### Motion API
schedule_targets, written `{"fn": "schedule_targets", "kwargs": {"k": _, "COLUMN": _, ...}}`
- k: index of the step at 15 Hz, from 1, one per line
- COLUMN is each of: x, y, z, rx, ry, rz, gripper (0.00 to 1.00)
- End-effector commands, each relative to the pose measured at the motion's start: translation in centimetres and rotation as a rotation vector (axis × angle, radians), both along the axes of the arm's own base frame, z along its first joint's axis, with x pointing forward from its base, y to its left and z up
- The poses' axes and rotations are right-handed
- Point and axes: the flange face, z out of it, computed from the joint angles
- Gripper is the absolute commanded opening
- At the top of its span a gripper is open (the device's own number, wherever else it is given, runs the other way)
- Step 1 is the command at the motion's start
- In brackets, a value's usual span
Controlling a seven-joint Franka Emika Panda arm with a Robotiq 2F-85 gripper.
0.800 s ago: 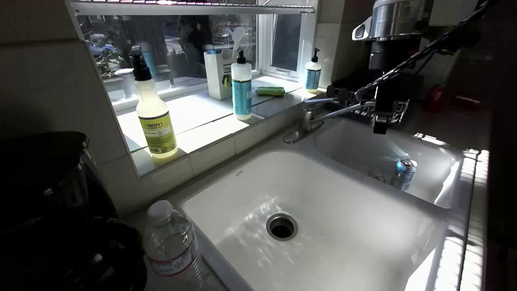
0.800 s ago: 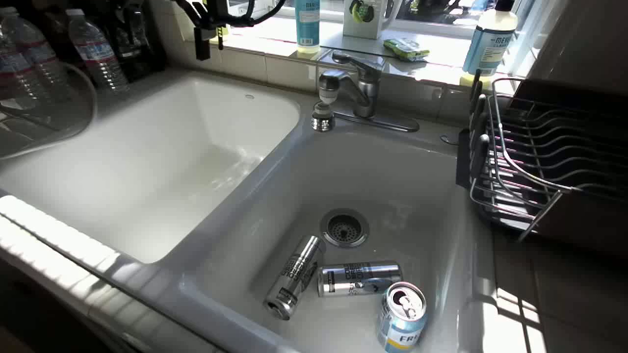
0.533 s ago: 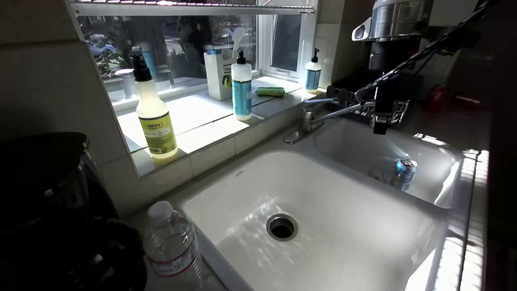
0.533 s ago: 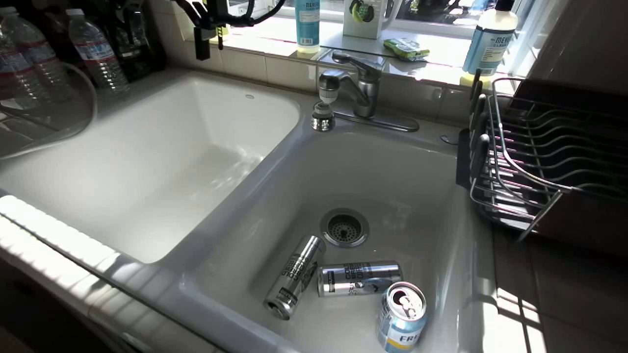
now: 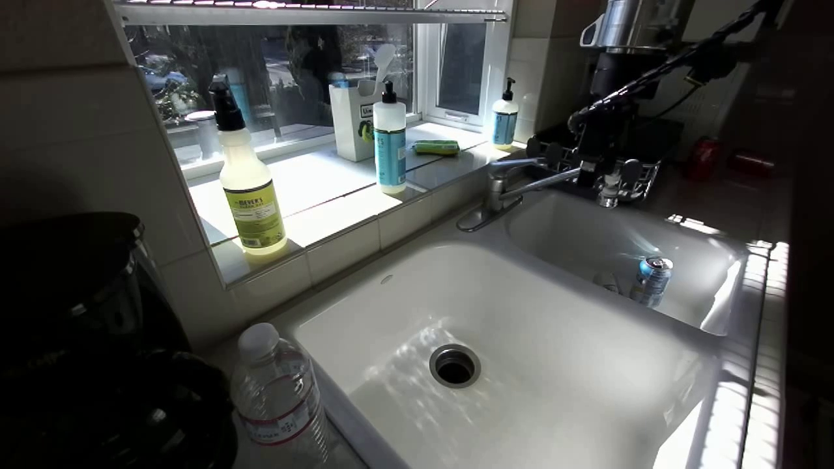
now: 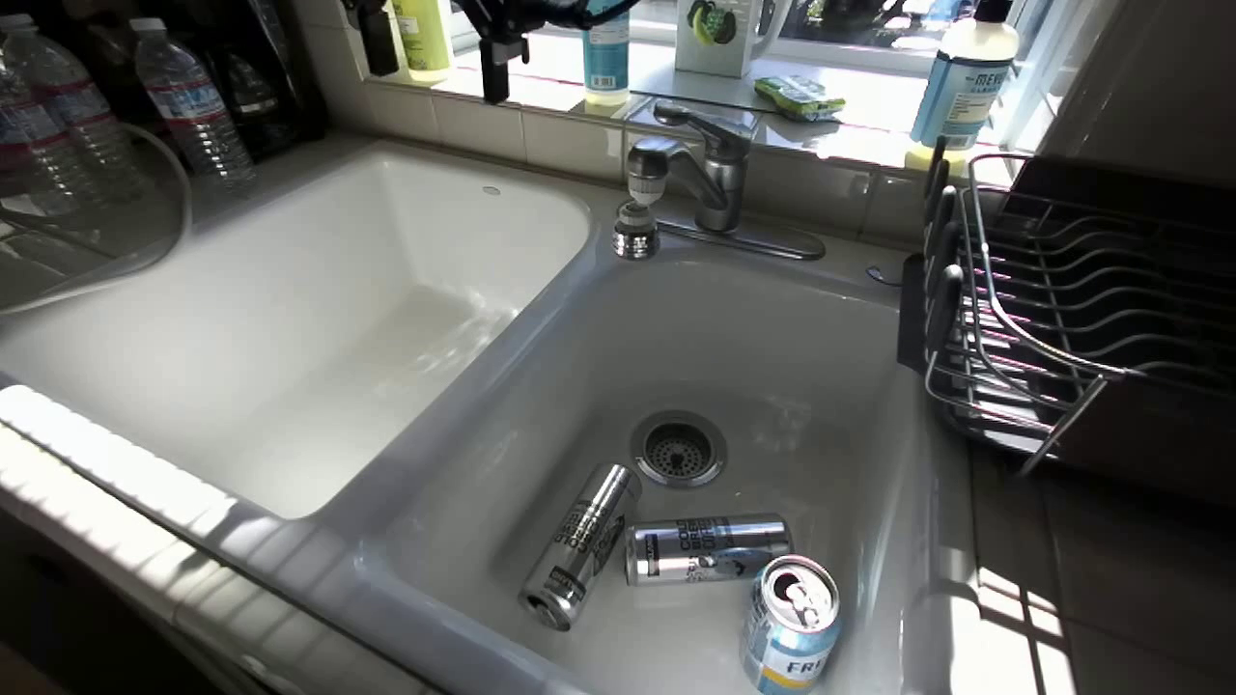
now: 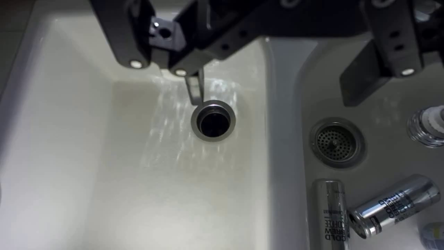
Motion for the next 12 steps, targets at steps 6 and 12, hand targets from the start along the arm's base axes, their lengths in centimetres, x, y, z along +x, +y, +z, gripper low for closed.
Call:
{"fn": "schedule_targets", "kwargs": {"k": 6, "x": 8.0, "y": -9.4, "z": 2.9, "rx": 0.016, "ry": -0.357, "rz": -0.297, "gripper": 1.00}}
{"fn": "schedule_targets", "kwargs": {"k": 12, "x": 10.0, "y": -9.6, "z": 2.2, "rx": 0.045, "ry": -0.367, "rz": -0.307, "gripper": 1.00}}
